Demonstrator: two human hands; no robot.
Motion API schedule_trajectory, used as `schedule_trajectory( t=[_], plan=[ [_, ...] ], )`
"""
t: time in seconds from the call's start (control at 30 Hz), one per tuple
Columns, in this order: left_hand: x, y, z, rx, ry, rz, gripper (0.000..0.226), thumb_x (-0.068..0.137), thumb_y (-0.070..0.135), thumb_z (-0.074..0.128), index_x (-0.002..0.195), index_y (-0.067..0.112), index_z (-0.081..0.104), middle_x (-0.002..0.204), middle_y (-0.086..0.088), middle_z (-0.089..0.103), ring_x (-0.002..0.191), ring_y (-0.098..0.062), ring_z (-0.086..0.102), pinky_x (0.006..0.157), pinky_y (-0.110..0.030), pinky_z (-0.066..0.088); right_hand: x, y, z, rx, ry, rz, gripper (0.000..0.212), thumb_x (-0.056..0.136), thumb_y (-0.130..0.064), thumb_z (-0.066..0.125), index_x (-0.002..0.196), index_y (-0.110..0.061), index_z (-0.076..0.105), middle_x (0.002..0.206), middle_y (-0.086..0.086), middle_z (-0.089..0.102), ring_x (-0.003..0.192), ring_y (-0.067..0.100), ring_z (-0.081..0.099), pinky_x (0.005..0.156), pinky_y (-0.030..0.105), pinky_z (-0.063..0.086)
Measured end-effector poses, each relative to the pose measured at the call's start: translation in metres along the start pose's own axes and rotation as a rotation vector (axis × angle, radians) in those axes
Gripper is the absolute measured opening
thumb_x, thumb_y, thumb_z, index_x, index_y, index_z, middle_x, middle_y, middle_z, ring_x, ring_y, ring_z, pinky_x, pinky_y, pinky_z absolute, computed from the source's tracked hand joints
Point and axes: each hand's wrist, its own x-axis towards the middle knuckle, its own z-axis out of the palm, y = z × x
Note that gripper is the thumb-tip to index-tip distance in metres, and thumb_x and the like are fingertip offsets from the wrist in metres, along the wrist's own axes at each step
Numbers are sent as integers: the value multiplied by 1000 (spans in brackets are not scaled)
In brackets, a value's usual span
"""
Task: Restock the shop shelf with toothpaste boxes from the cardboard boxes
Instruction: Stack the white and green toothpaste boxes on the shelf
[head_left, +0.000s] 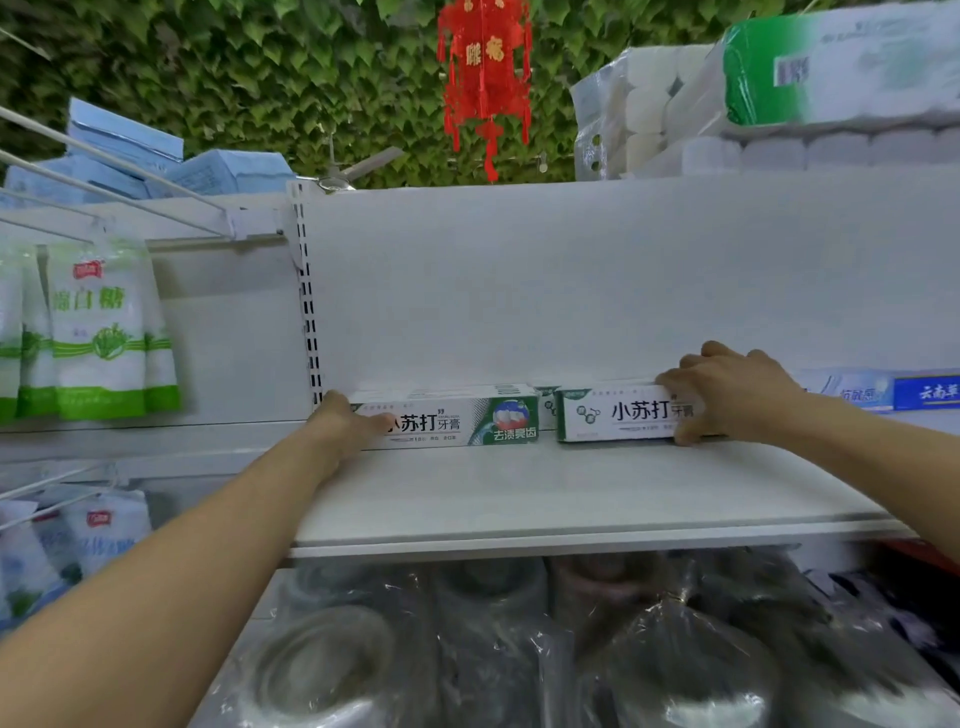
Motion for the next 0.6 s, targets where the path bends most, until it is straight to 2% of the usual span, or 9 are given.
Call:
schedule_trajectory(
  t=[0.1,0.17,0.23,0.33,0.4,0.5,0.6],
  plan=[
    [6,-5,1,-24,12,34,62,88,29,68,136,2,38,127,-14,53,112,-31,52,92,-32,40,13,2,14,264,-19,118,52,81,-56,62,130,-44,49,113,-5,47,113,19,33,81,40,37],
    [10,-9,3,-48,5,43,52,88,24,69,129,2,44,117,-15,59,98,-28,55,82,-30,42,21,5,27,281,-78,182,64,74,-72,53,132,-50,42,124,-3,43,119,26,33,94,54,37],
    [11,-9,3,-59,-1,45,48,89,21,67,127,2,45,107,-12,57,89,-25,51,75,-27,38,28,7,39,296,-115,195,81,66,-82,47,139,-49,35,133,-1,42,123,30,38,104,55,31],
    [14,-10,3,-95,-6,23,55,88,19,69,133,2,42,112,-14,56,92,-24,50,83,-29,40,36,6,46,382,-90,172,78,76,-71,56,144,-41,34,139,4,46,126,33,41,107,44,31],
    [17,-12,1,-138,-26,-1,63,85,19,73,136,3,41,120,-16,58,99,-27,55,90,-31,43,36,4,45,397,-76,171,76,77,-68,58,144,-40,35,139,5,48,126,34,41,106,43,32],
    [22,-16,-2,-155,-44,-17,67,79,22,77,135,4,45,119,-16,61,109,-32,59,96,-38,48,32,1,43,480,-53,177,68,81,-58,62,142,-38,40,136,5,52,125,35,39,106,42,35],
    [26,-18,-1,-148,-47,-24,70,79,24,78,137,5,43,121,-17,60,112,-33,57,93,-36,46,28,-4,39,530,-34,186,63,84,-52,63,142,-36,42,130,6,56,125,35,37,104,44,38]
  ],
)
